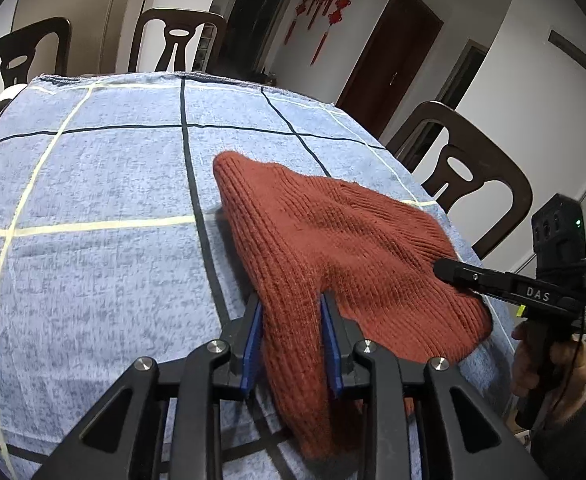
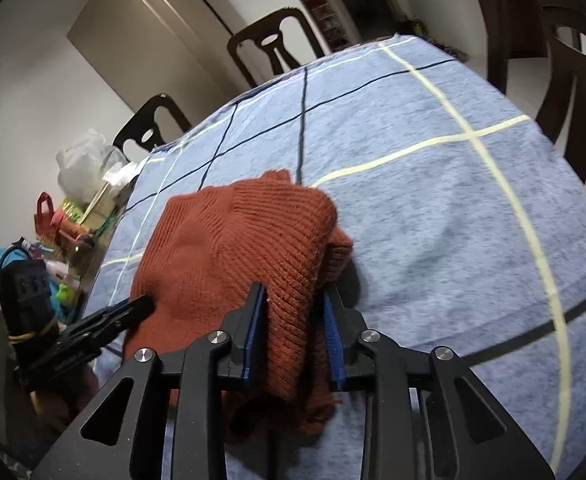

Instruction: Fold small clothes

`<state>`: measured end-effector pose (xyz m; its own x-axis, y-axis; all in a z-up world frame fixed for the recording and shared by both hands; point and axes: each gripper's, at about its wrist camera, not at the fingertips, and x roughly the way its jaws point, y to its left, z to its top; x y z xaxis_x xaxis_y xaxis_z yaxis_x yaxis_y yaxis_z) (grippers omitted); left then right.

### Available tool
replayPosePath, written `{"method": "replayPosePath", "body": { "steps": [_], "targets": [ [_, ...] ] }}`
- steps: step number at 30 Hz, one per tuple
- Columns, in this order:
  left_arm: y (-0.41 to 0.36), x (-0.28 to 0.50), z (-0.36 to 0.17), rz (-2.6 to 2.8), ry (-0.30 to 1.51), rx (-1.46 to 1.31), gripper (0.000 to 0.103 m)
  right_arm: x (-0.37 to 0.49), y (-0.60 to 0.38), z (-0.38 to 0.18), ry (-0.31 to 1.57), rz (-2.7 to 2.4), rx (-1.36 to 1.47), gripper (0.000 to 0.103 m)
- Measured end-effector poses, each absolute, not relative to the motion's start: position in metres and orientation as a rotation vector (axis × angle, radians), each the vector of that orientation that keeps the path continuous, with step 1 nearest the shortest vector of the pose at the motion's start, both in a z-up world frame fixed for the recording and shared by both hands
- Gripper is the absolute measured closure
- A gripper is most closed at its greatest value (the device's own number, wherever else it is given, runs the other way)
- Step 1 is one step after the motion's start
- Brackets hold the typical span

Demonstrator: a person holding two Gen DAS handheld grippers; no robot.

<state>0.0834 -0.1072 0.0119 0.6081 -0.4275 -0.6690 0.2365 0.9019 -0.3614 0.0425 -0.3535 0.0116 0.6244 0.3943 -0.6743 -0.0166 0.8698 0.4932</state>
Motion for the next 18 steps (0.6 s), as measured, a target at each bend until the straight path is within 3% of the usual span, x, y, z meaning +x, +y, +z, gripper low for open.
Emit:
{"method": "replayPosePath", "body": {
  "steps": [10,18],
  "targets": [
    [-0.109,0.089,0.038,-0.378,0.758,-0.213,0.072,0.049,-0.340,0.036,0.794,0.180,0.338,0.074],
    [-0.124,0.120,0.009,-0.344,0.841,-0.172,0.071,0.089,-0.347,0.000,0.860,0.244,0.379,0.077]
  ]
}}
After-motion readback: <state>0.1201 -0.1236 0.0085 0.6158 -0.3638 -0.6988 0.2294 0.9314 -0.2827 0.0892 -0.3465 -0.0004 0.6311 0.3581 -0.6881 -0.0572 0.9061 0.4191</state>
